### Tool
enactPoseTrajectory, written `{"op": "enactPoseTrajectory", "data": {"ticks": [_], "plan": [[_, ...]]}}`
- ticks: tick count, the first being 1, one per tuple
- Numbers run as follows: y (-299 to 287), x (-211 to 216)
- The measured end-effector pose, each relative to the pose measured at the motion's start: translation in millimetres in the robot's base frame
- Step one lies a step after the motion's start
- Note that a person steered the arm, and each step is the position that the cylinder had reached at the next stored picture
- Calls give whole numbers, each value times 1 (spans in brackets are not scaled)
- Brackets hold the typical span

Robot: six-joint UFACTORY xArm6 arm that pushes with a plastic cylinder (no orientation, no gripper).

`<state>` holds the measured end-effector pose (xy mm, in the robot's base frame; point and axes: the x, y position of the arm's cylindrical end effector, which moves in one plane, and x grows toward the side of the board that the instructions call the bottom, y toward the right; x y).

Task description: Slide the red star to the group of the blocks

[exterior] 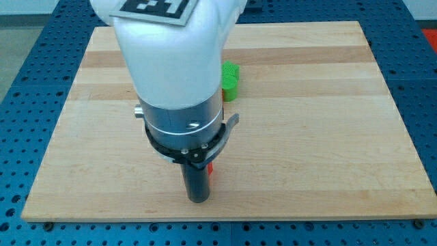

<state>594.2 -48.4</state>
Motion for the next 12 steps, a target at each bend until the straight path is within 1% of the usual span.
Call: {"op": "enactPoseTrajectory", "data": {"ticks": [1,2,3,4,6,7,9,10,12], "plan": [[-6,-6],[1,-7],[31,-7],[38,-15],[-5,-25],[-12,-26],[-47,-25],[-48,-30],[-48,-61]]}}
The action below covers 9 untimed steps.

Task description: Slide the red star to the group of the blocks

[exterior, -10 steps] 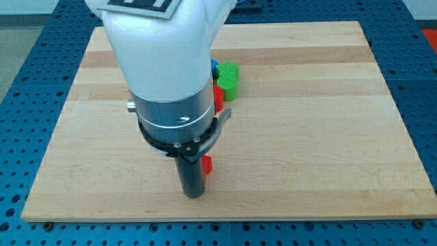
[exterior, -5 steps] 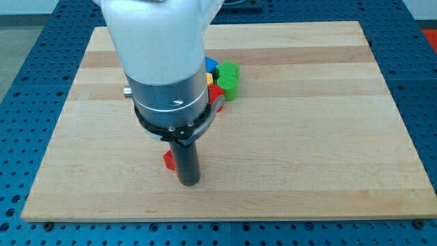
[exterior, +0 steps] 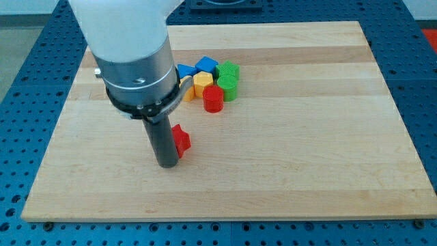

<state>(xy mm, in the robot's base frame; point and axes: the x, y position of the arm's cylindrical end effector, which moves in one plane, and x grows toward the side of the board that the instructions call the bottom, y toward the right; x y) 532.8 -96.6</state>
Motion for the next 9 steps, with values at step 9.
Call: {"op": "enactPoseTrajectory", "data": {"ticks": [9], "plan": [[32,-54]]}}
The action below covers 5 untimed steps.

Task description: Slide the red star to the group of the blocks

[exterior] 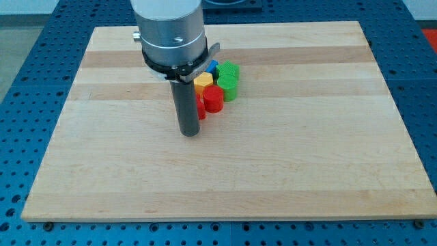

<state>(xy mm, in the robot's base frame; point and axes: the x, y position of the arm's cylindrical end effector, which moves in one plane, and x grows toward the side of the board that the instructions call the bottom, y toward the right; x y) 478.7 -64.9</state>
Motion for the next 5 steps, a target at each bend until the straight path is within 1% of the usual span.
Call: {"op": "enactPoseTrajectory", "data": {"ticks": [3,5], "plan": [[0,-18],[0,-20]]}}
